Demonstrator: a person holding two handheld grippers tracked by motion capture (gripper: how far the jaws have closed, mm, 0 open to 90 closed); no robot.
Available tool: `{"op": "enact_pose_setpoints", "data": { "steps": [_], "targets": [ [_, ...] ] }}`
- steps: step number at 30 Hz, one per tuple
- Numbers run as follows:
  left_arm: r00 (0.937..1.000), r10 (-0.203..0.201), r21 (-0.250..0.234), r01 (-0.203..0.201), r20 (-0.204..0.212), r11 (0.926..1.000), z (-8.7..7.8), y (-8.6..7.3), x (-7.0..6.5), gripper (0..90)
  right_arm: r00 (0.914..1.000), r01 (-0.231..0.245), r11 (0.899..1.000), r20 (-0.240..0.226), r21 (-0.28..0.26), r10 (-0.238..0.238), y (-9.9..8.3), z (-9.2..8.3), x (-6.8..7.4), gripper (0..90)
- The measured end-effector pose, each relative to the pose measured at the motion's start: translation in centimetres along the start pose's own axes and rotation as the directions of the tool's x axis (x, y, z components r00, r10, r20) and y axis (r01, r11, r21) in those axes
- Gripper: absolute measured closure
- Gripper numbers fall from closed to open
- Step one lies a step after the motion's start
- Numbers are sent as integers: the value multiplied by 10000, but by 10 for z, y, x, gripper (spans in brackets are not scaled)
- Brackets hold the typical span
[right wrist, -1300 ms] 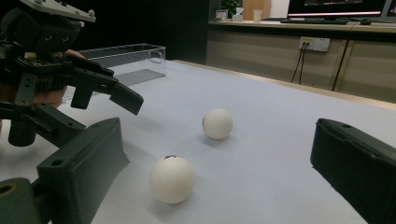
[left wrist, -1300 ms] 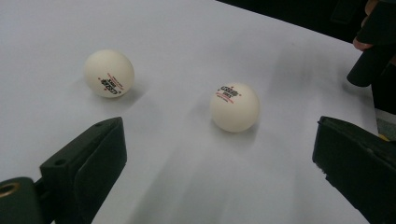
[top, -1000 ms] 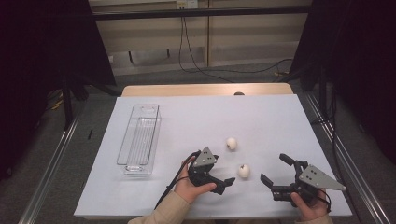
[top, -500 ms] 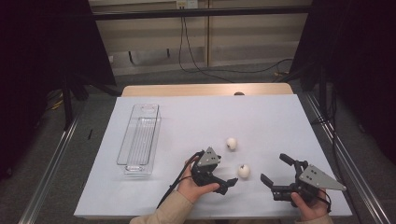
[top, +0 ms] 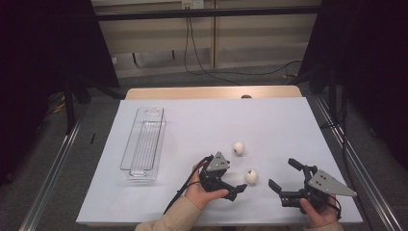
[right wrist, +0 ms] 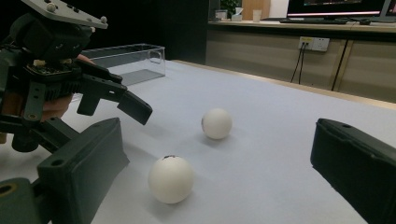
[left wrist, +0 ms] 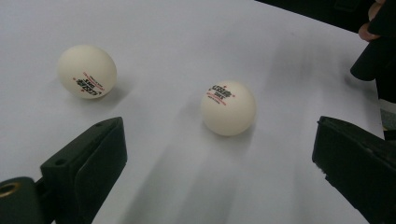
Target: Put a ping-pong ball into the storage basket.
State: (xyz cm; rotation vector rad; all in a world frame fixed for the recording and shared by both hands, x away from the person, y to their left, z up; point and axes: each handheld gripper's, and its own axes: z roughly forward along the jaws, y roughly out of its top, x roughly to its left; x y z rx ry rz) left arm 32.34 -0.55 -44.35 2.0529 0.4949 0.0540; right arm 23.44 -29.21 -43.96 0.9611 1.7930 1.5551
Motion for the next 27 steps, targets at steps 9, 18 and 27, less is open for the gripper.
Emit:
{"op": "enact_pose_setpoints", "data": {
  "steps": [9, 18, 27],
  "targets": [
    [10000, -23, 55, 24, -30, 10000, 3, 1, 0, 34, 10000, 2, 10000, 16, -4, -2, 0, 0, 0, 23],
    [10000, -8, 197, 9, -38, 9998, 6, 2, -1, 38, 10000, -1, 10000, 17, -4, 1, 0, 0, 0, 23],
    [10000, 33, 301, -32, -43, 9995, 10, 4, -3, 41, 10000, 4, 10000, 14, -1, -4, 0, 0, 0, 23]
  ]
}}
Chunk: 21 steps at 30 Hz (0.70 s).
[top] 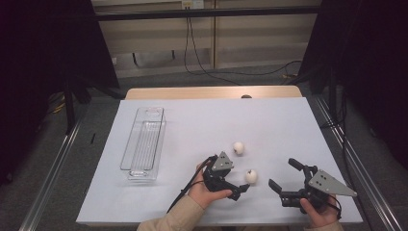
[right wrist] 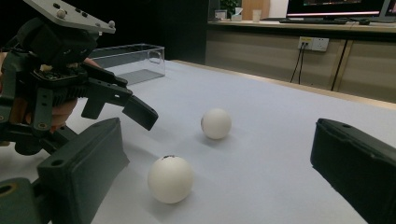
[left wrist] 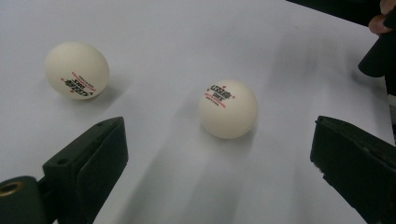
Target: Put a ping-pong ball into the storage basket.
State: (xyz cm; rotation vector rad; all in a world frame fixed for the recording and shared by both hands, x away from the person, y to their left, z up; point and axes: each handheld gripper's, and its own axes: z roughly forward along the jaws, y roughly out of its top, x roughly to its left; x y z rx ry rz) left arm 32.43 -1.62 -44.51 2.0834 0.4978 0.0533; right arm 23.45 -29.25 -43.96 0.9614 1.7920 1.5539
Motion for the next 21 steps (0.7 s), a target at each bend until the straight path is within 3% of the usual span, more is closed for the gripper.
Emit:
{"op": "enact_pose_setpoints", "data": {
  "steps": [21],
  "targets": [
    [9999, -62, 177, 61, 92, 9998, 7, 3, -2, 44, 10000, 21, 10000, -21, -18, -21, 0, 0, 0, 23]
  ]
}}
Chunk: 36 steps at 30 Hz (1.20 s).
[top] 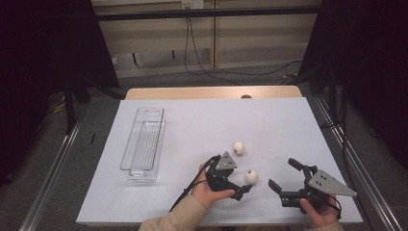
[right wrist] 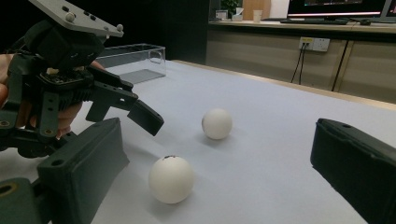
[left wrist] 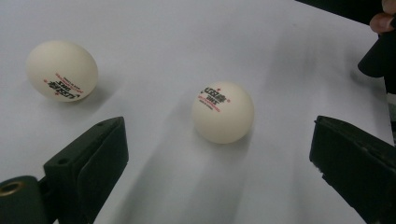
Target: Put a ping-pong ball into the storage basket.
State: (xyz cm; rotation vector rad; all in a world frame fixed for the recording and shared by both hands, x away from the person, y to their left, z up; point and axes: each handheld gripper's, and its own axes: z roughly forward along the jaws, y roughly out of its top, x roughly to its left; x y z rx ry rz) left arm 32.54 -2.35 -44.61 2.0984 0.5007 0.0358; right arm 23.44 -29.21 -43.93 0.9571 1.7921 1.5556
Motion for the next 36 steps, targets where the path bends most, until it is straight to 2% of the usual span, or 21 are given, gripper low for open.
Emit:
{"op": "enact_pose_setpoints", "data": {
  "steps": [20, 36],
  "targets": [
    [10000, 50, 152, -50, -21, 9999, 5, 3, -1, 53, 10000, -13, 10000, -2, -12, 13, 0, 0, 0, 23],
    [9999, 130, 399, -130, 9, 9991, 11, 4, -2, 97, 10000, 2, 10000, 14, -29, -2, 0, -1, 0, 23]
  ]
}}
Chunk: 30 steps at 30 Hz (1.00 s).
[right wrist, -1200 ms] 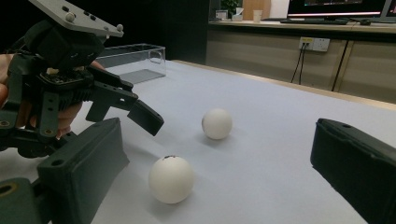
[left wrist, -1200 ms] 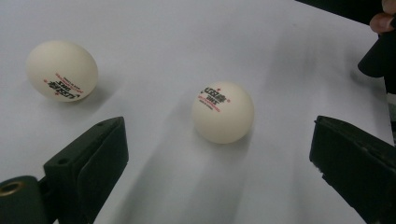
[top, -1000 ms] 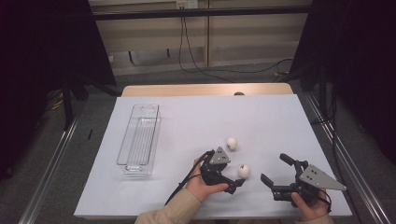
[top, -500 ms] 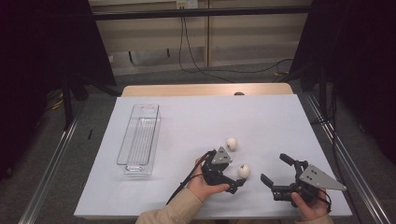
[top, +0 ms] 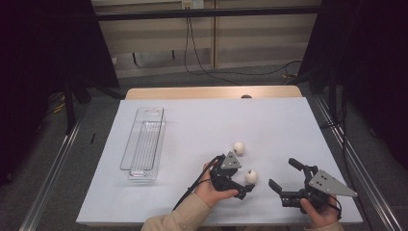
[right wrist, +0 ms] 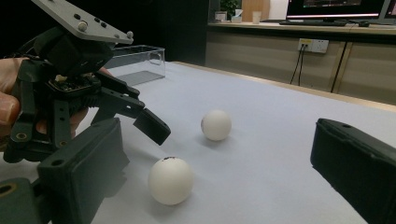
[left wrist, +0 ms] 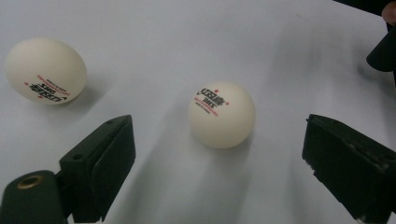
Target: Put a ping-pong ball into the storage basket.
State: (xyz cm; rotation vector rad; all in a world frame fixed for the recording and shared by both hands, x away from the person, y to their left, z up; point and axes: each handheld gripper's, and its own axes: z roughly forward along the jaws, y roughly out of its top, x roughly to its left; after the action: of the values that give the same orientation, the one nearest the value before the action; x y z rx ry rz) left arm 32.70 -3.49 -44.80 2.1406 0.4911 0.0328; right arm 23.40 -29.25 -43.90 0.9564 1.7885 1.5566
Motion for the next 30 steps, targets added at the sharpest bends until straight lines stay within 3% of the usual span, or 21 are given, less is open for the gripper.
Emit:
{"op": "enact_pose_setpoints", "data": {
  "steps": [17, 30],
  "targets": [
    [10000, -24, 407, 26, -43, 9992, 8, 2, 1, 174, 10000, -24, 10000, -15, 4, 24, 0, 0, -1, 23],
    [10000, 97, 323, -97, -2, 9994, 10, 3, 1, 231, 10000, -22, 10000, -5, 5, 22, 0, 0, -1, 23]
  ]
}}
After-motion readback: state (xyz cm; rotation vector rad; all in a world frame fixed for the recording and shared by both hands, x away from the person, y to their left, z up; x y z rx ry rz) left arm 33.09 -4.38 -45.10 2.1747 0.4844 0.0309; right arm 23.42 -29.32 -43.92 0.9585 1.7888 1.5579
